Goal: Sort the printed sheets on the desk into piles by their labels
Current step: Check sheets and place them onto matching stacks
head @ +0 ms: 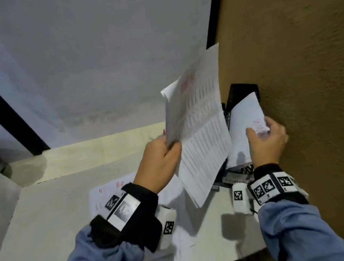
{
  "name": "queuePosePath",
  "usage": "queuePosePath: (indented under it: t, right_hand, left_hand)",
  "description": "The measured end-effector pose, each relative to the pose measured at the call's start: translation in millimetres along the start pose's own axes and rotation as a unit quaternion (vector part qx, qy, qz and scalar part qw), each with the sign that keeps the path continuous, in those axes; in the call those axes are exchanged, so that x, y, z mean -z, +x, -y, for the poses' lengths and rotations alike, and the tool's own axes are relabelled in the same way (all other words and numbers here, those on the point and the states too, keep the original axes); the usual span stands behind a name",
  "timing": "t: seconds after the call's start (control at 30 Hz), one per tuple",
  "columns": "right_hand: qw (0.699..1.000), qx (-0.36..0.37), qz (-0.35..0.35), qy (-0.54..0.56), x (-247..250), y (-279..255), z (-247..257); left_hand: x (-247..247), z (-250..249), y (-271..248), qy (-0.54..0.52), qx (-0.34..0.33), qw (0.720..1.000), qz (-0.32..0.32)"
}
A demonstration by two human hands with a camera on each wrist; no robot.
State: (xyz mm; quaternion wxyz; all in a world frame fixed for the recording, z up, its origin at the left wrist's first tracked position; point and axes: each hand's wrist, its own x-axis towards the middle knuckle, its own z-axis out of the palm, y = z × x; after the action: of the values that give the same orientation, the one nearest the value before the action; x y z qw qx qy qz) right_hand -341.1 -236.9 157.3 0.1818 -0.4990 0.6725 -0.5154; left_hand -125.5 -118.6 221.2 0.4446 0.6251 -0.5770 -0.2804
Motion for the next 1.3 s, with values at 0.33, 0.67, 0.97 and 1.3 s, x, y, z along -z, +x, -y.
queuePosePath:
  t: [0.33,0.67,0.97,1.3]
  right_hand:
    - [0.963,-0.228,0.143,0.002,13,38,-50]
    - [0.960,-0.136,0.218,-0.110,16,42,-27]
    - [0.991,0.060,0.113,-0.030,26,52,7]
    - [0.973,-0.014,0.191,-0.126,6,42,-18]
  left_hand:
    - [-101,-39,58,0.140,-0.117,0.983,-0.002]
    - [-178,-14,77,0.218,-0.037,0.974,0.058]
    - [-202,26,84,0.202,0.038,0.967,0.151]
    - [-195,41,78,0.166,0.036,0.964,0.203]
